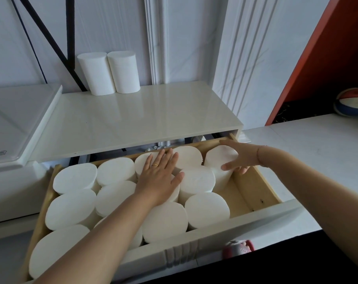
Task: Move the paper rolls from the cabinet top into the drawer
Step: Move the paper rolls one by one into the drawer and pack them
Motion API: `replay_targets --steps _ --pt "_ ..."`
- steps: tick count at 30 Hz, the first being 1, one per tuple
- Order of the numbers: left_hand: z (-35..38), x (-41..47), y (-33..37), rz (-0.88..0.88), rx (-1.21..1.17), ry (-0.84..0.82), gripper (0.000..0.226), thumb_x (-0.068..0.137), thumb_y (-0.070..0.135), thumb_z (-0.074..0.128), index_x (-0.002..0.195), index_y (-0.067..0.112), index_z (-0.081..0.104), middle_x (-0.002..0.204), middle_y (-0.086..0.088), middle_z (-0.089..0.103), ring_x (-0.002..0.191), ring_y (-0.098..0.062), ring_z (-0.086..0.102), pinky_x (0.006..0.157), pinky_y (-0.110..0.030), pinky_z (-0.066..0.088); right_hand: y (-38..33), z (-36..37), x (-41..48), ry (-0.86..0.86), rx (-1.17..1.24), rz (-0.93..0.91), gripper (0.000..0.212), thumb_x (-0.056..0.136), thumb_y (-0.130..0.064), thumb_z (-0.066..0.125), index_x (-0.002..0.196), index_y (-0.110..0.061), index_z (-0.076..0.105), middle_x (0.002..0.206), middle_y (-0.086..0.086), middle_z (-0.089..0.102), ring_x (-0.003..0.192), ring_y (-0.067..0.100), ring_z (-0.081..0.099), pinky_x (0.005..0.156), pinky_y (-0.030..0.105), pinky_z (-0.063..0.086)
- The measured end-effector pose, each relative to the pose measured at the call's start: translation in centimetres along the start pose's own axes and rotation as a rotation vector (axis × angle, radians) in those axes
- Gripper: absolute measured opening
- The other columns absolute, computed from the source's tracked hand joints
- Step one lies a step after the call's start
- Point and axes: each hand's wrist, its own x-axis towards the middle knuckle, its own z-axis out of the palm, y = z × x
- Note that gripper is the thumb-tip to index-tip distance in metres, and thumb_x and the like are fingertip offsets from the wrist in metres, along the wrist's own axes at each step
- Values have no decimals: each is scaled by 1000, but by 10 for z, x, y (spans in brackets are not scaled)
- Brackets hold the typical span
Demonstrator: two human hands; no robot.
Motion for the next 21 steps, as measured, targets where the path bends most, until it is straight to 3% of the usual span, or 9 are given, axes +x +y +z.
replay_targets --steps 3,5,8,10,13,17,21 --pt "0 0 0 -3 11 3 64 94 57 7 148 28 -8 155 11 -18 140 -6 -23 114 -34 -15 2 11 4 9 65 -22 100 75 -30 80 148 -42 13 142 8 39 76 23 72 73 31 60" --pt "0 0 1 -6 9 0 64 94 57 8 149 28 -8 155 11 -18 140 -5 -22 115 -34 -15 1 19 9 83 89 -30 96 72 -32 81 145 -40 19 135 5 40 79 22 67 68 33 62" --pt "0 0 1 -5 7 -6 64 94 58 7 149 29 -8 155 11 -17 140 -5 -22 115 -35 -14 -2 25 15 183 64 -17 93 69 -43 80 142 -35 23 123 1 46 75 15 61 53 23 56" --pt "-1 0 0 -6 7 -8 64 93 58 7 149 29 -8 155 11 -18 140 -5 -22 115 -35 -14 -3 29 20 246 78 -32 94 68 -46 80 142 -32 25 127 1 43 77 14 57 49 20 51" --pt "-1 0 1 -8 7 -8 64 93 57 8 149 29 -8 155 11 -18 140 -6 -22 115 -35 -14 -2 30 27 308 170 -88 94 68 -39 82 143 -27 28 138 -2 31 89 20 54 52 25 55" --pt "0 1 1 -12 18 -4 64 94 57 8 149 28 -9 155 10 -18 140 -6 -22 114 -34 -15 -1 30 31 320 204 -90 94 67 -38 83 143 -28 28 138 -2 32 92 24 57 59 33 60" --pt "0 1 2 -14 22 2 64 94 56 7 148 28 -10 155 10 -19 140 -6 -23 114 -34 -16 0 37 31 396 224 -95 101 63 -42 85 145 -24 29 143 -5 25 118 26 46 67 39 61"
